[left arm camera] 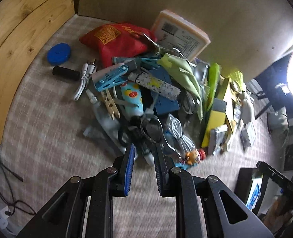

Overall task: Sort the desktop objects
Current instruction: 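Move both grippers back over the pile toward the next items, then grasp the coiled white cable with the right gripper while the left grasps the silver scissors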

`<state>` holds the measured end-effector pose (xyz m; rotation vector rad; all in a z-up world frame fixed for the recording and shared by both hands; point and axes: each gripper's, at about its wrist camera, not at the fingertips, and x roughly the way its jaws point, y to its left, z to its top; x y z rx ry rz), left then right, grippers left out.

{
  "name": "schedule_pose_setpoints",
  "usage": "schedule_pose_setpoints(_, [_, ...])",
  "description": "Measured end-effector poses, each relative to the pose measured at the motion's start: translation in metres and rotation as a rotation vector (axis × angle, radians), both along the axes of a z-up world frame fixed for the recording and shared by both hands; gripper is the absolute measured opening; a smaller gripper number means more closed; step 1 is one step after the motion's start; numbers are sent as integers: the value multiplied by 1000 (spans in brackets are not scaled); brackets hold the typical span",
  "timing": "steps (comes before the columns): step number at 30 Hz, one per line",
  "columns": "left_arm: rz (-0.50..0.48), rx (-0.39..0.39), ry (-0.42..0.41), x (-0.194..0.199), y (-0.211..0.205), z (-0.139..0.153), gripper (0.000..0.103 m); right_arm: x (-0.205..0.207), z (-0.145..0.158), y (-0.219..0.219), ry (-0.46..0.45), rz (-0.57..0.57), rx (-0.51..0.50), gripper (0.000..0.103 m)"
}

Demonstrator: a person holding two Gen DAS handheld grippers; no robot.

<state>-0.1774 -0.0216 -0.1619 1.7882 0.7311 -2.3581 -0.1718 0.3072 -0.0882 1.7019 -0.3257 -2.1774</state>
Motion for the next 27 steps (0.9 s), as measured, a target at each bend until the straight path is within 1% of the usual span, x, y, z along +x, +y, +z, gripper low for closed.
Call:
schedule_pose_setpoints(3, [6, 10, -22, -11, 3, -12, 18, -8, -1, -28, 14, 72, -8, 46])
schedule_pose_setpoints(6, [10, 11, -39, -20, 6, -22, 18, -15, -6, -53, 7, 141, -11, 46])
schedule_pose_setpoints(10, [12, 12, -53, -29, 10, -32, 18, -25, -22, -94, -6, 245, 15, 46])
schedule_pose_setpoints(12, [12, -8, -54, -32, 12, -35, 18, -29, -30, -110, -10, 282, 27, 46])
schedule_pose_setpoints(15, [12, 3, -59, -36, 13, -41, 18, -34, -40, -131, -15, 325, 36, 47])
schedule_pose_setpoints(17, [9, 0, -58, -37, 13, -42, 16, -36, -46, -146, -15, 363, 41, 47])
schedule_pose_setpoints(20, [6, -30, -60, -38, 13, -44, 7, -39, -53, -166, 1, 417, 69, 47])
schedule_pose_setpoints(24, [3, -26, -59, -38, 12, -48, 5, -41, -63, -186, -1, 471, 89, 47])
schedule_pose_setpoints(27, [-6, -33, -56, -37, 14, -49, 5, -44, -71, -193, -5, 489, 110, 46])
